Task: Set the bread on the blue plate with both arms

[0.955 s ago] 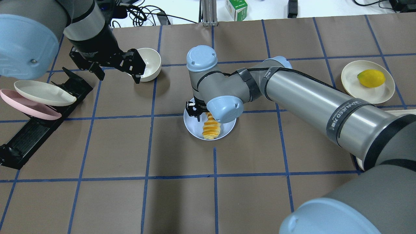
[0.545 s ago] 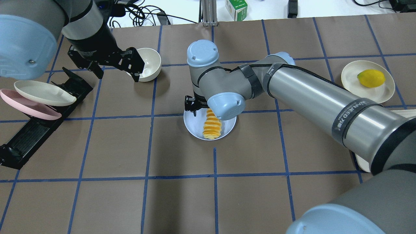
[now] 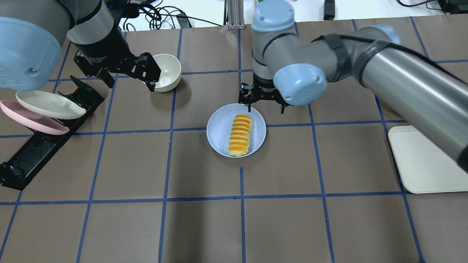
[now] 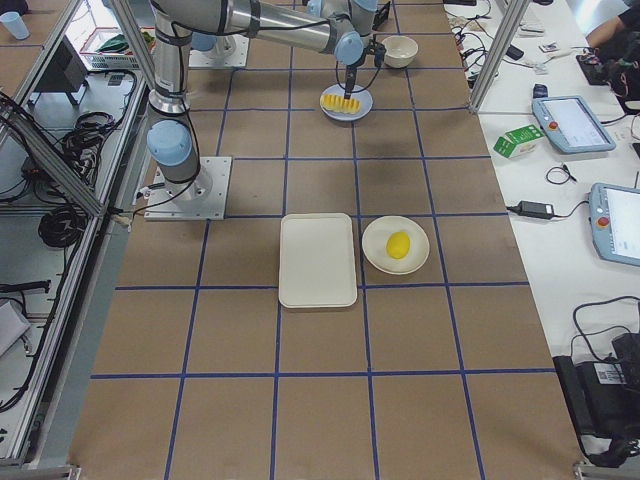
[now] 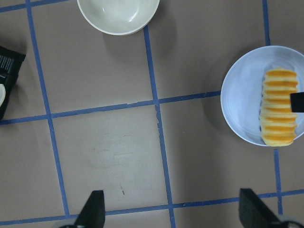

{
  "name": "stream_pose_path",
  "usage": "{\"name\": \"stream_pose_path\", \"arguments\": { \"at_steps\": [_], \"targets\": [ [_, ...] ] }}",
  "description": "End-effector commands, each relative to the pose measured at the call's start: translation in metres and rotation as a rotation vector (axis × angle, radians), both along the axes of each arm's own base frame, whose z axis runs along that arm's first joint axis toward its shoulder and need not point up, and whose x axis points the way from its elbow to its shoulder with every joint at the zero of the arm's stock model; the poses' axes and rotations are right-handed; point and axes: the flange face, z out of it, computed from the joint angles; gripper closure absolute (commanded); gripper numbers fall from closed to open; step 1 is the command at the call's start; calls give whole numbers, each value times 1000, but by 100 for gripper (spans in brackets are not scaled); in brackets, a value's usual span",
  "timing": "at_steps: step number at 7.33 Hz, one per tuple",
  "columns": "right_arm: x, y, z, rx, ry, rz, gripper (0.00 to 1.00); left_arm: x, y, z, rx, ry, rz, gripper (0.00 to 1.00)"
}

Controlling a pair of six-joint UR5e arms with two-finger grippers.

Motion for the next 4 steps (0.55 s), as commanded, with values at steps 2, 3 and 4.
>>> {"name": "stream_pose_path", "arguments": {
  "at_steps": [2,3,4],
  "targets": [
    [-101,16,93,-83,-1,-42,0,27,-5,14,-24,42,40,0],
    [-124,32,101,-1,9,-78,0,31,-2,23,-40,38,49,0],
    [-148,33,115,-16,5,-89,0,31,1,24,-37,25,47,0]
  ]
}}
